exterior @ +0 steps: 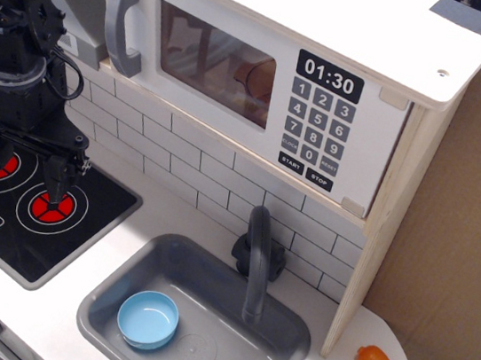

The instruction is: Open microwave

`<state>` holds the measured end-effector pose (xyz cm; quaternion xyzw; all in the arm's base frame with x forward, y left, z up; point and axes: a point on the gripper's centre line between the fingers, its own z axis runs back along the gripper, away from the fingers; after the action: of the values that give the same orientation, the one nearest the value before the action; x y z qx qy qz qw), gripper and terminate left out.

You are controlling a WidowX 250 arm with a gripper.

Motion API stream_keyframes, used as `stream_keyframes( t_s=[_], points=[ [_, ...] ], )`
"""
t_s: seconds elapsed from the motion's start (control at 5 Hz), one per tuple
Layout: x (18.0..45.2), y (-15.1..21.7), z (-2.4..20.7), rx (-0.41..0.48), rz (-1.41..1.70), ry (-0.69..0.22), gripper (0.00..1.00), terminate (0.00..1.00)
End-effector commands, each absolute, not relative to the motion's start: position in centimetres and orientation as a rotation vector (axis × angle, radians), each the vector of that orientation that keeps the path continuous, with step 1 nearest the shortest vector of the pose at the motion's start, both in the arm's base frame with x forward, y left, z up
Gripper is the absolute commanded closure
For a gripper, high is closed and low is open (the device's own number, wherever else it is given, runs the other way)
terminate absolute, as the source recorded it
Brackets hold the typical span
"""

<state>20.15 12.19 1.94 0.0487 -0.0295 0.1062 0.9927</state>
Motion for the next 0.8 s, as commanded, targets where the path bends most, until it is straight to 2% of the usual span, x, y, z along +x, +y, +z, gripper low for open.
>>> stream_keyframes(
  t_s=[0.0, 0.4, 0.6],
  points=[
    [20.2, 12.2, 1.9, 0.098, 0.213, -0.059, 0.00, 0.00],
    [24.8, 12.4, 7.9, -0.008, 0.159, -0.204, 0.00, 0.00],
    [26.8, 12.3, 9.4, -0.024, 0.178, -0.231, 0.00, 0.00]
  ],
)
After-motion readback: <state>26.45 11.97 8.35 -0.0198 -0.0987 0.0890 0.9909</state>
